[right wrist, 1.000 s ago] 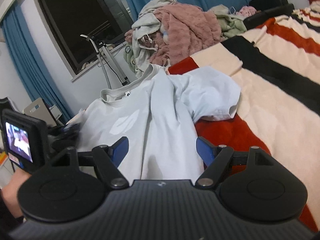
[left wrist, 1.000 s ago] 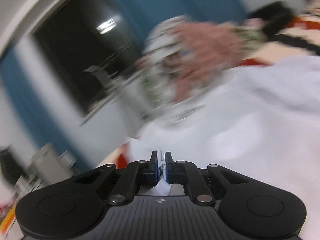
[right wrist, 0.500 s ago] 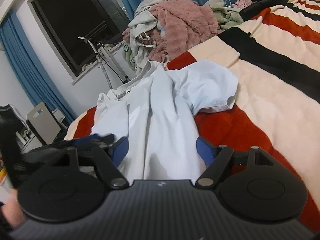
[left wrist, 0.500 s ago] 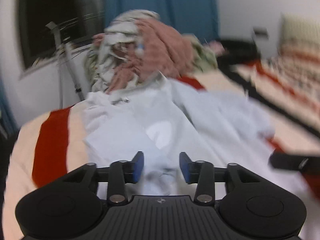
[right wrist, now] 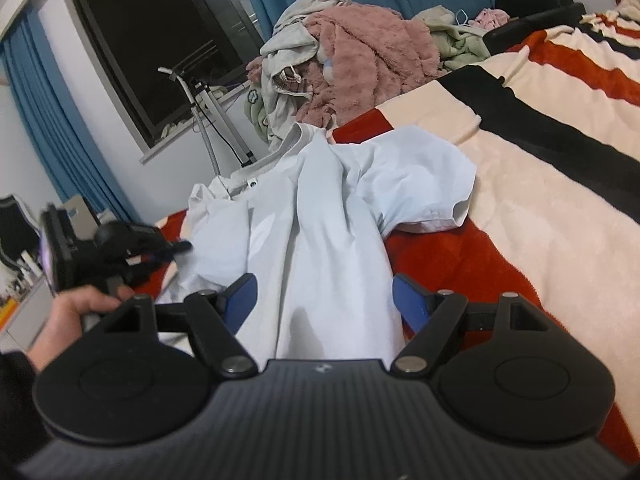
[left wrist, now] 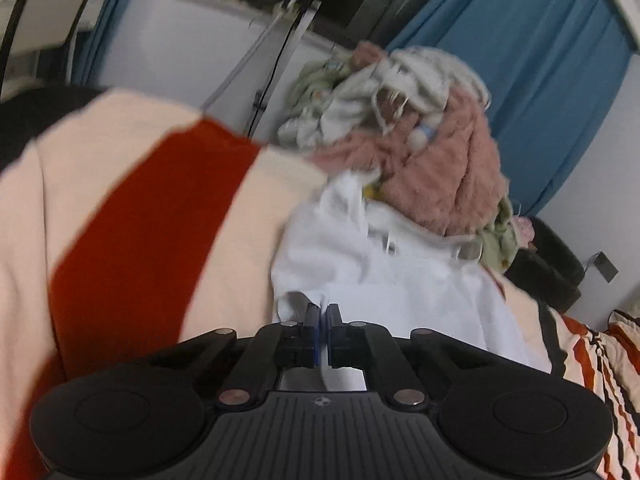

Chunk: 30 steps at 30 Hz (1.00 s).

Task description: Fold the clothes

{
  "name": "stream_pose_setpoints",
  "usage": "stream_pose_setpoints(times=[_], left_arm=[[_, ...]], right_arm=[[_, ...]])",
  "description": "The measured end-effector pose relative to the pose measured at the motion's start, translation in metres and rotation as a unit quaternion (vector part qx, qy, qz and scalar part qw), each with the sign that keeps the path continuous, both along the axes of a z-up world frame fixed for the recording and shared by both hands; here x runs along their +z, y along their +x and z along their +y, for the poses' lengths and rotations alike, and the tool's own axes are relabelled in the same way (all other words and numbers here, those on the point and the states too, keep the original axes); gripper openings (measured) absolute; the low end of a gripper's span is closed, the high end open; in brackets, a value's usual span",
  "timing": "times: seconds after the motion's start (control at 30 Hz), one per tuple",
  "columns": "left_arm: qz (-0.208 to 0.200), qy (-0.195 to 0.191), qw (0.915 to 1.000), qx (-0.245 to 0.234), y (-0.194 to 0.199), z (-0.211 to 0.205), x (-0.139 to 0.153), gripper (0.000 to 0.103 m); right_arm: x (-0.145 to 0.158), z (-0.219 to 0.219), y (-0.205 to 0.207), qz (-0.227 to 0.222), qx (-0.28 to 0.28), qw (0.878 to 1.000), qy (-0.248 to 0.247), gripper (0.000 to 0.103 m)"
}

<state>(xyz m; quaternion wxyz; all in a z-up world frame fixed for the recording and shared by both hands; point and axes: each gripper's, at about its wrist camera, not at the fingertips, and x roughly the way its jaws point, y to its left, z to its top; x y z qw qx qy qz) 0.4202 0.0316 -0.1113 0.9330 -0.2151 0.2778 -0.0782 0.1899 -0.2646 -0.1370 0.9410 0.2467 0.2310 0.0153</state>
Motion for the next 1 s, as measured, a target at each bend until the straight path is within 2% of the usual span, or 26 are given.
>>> stream_pose_setpoints(times=[0.1,0.2,0.33,0.4,0.47,0.6,0.63,0.73,0.8,0.87,0.93,1.0], left_arm=[[-0.029,-0.016,0.9994,0.012,0.005,0.034,0.02,0.003],[-0.042,-0.001,0.9979,0.05,0.019,0.083,0.046,0.002],[-0.041,0.073,0.9904,0.11,0.059,0.147,0.082,0.002],[-0.028,0.129,0.9803,0.147,0.083,0.176,0.093,0.002],[0.003,0.174,0.9685,0.178,0.107,0.2,0.091,0.002],[0.064,0.219,0.9567,0.18,0.139,0.215,0.055,0.002],[0.071,0.224,0.9561,0.176,0.142,0.217,0.045,0.003],[0.074,0.205,0.9594,0.179,0.142,0.218,0.029,0.01],[0.073,0.191,0.9623,0.18,0.132,0.219,0.032,0.019],[0.071,0.185,0.9645,0.175,0.11,0.216,0.038,0.04],[0.069,0.19,0.9662,0.16,0.083,0.205,0.048,0.054],[0.067,0.194,0.9677,0.146,0.056,0.195,0.058,0.058]], right_arm=[[-0.001,0.005,0.0,0.005,0.003,1.0,-0.017,0.076],[-0.001,0.012,0.003,0.002,0.005,0.999,-0.039,0.076],[-0.001,0.021,0.007,-0.004,0.008,0.998,-0.069,0.076],[-0.001,0.026,0.009,-0.006,0.01,0.996,-0.083,0.076],[-0.001,0.031,0.011,-0.009,0.011,0.995,-0.098,0.076],[-0.002,0.041,0.015,-0.014,0.014,0.992,-0.127,0.076],[-0.002,0.043,0.016,-0.016,0.015,0.991,-0.134,0.076],[-0.003,0.048,0.019,-0.016,0.019,0.989,-0.146,0.076],[-0.004,0.049,0.019,-0.016,0.021,0.989,-0.146,0.076],[-0.004,0.048,0.02,-0.017,0.021,0.989,-0.142,0.076],[-0.001,0.049,0.018,-0.02,0.022,0.99,-0.141,0.076],[0.002,0.05,0.014,-0.027,0.024,0.99,-0.138,0.076]])
